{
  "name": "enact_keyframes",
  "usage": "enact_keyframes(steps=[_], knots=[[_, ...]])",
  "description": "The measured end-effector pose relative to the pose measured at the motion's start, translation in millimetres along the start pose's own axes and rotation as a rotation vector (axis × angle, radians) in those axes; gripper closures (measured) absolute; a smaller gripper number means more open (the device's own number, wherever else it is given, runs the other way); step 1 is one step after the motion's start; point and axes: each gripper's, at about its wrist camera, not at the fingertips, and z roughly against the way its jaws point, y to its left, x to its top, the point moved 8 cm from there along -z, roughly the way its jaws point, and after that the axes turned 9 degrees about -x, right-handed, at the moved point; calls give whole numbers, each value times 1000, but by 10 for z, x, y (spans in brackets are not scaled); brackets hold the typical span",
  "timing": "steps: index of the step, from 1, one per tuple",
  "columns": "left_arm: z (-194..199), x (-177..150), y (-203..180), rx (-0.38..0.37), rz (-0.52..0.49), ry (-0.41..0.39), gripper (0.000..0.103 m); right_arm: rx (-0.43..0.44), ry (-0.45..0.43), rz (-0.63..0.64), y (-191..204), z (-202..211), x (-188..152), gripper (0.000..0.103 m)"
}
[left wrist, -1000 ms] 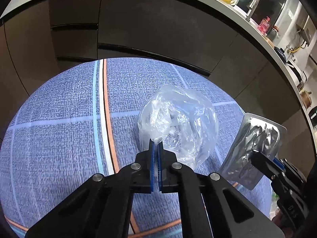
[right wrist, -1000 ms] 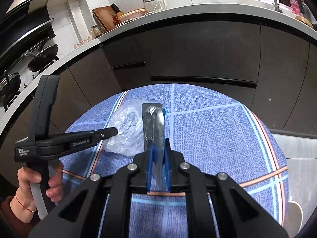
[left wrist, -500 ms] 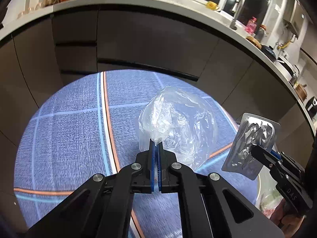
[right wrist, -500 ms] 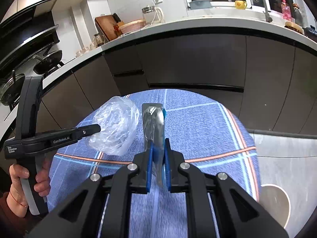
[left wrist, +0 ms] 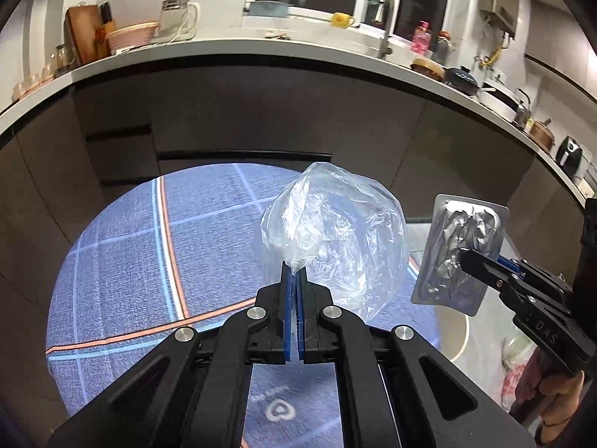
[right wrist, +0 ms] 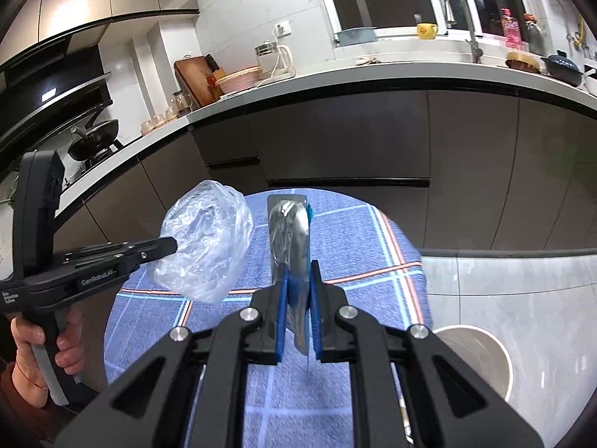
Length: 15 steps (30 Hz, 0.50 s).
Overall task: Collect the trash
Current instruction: 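Lift the plastic bag and foil pack and carry both over the white bin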
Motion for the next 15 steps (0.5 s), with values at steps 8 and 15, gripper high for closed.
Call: enact_keyframes(steps=[8, 15], knots=[[99, -26, -400, -41, -52, -4, 101, -32, -22, -41, -308, 340, -101, 91], [46, -72, -710, -84, -83, 8, 101, -65, -41, -81, -573, 564, -166, 91]])
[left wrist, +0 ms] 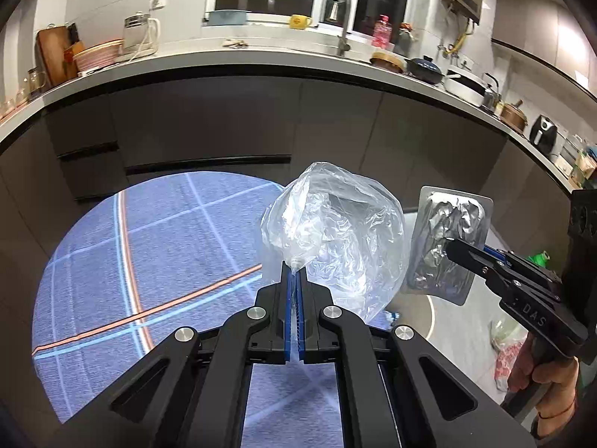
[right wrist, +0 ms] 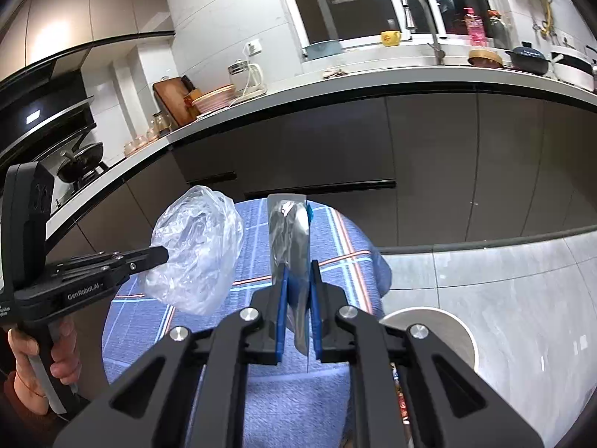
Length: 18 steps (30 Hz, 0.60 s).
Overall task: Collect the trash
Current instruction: 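Lift the plastic bag and foil pack and carry both over the white bin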
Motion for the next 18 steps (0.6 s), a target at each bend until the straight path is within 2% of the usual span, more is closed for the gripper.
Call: enact_keyframes(steps=[18], knots=[[-554, -47, -683, -76, -69, 90, 101, -80, 34, -128, -872, 121, -387, 91]])
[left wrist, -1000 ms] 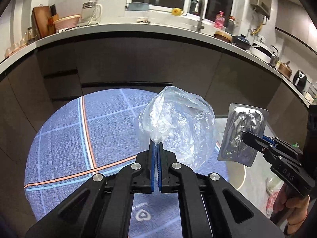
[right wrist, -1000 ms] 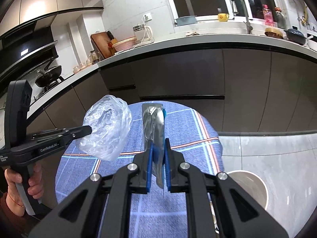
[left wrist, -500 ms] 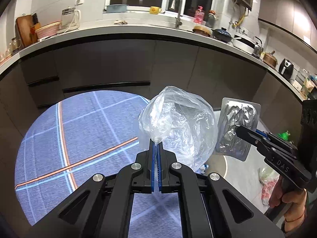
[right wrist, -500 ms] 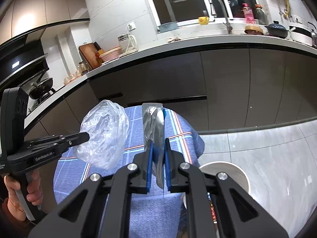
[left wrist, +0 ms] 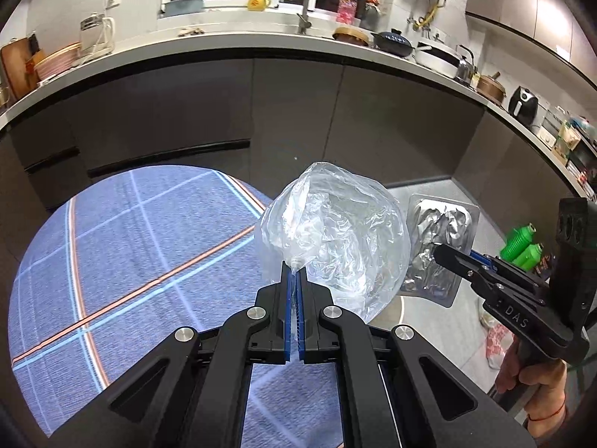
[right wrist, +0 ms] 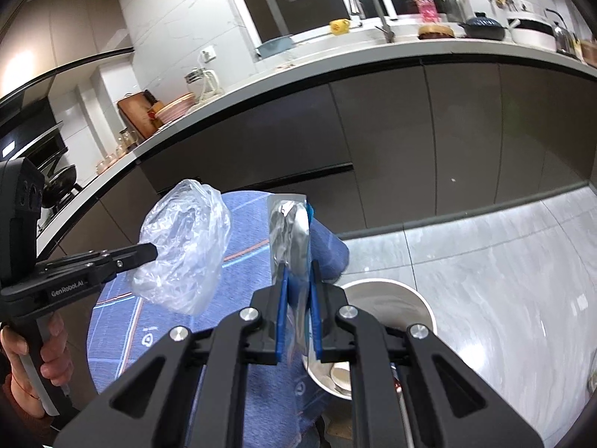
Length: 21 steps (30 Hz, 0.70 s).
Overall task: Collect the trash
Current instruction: 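Lift the plastic bag and foil pack and carry both over the white bin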
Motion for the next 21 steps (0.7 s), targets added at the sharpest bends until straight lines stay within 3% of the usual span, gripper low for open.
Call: enact_keyframes(steps=[21], knots=[[-997, -139, -286, -56, -19, 168, 101, -60, 177, -131, -734, -578, -626, 91]])
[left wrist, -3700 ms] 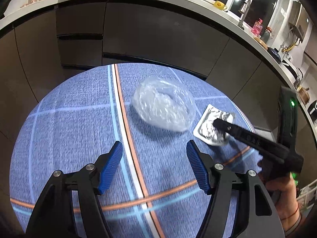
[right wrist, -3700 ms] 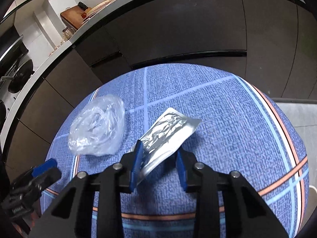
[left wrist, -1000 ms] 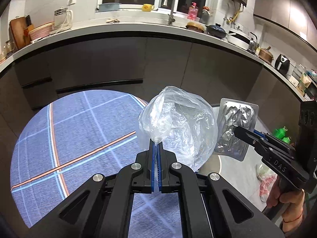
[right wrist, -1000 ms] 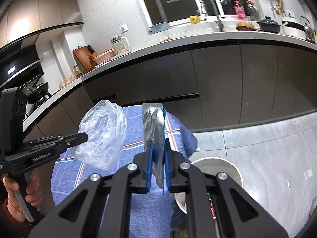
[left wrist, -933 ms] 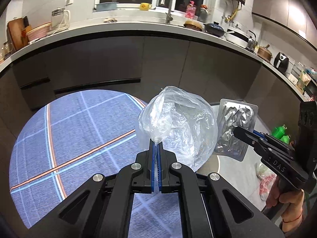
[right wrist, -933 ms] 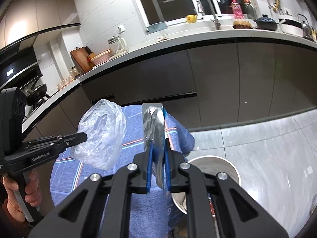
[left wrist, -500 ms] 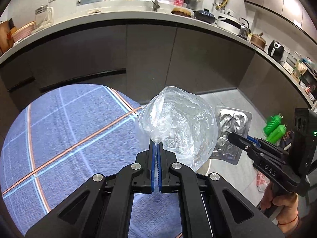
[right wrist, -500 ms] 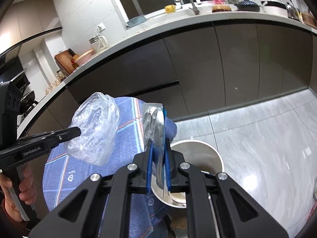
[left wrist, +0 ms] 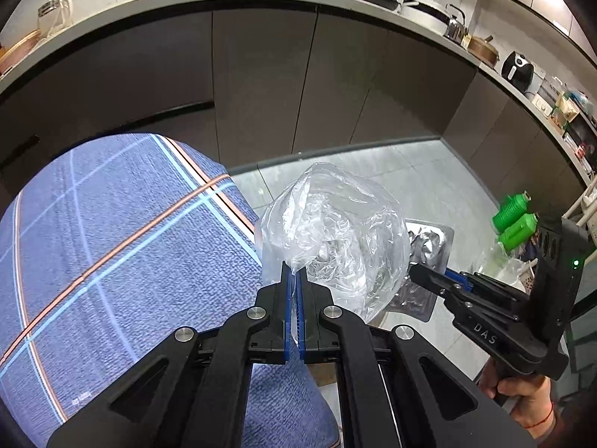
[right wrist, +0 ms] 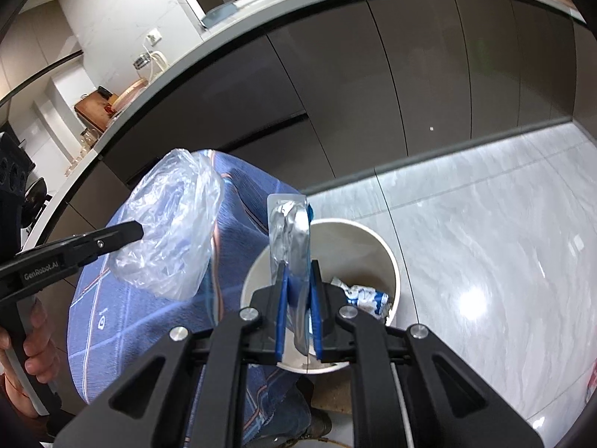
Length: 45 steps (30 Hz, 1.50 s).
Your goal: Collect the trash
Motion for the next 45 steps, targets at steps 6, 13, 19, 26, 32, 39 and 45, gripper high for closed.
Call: enact_keyframes(steps=[6, 13, 19, 26, 32, 39, 45], knots=[[-227, -1, 0, -8, 6, 39, 101, -3, 68, 1, -25, -249, -121, 91], [-318, 61, 41, 2, 19, 14, 56, -31, 96, 48, -59, -442, -224, 64], [-231, 140, 119, 12, 37, -33, 42, -55, 68, 45, -227, -379, -145, 49], [-47, 166, 232, 80, 64, -118, 9, -71, 18, 75, -242, -293, -92, 4], [43, 171, 267, 104, 91, -137, 9, -78, 47, 99, -194, -330, -136, 3], [186, 113, 317, 124, 102, -157, 9, -81, 53, 118, -107, -265, -140, 3], [424, 103, 346, 137, 109, -187, 9, -85, 32, 129, -4, -122, -55, 3]])
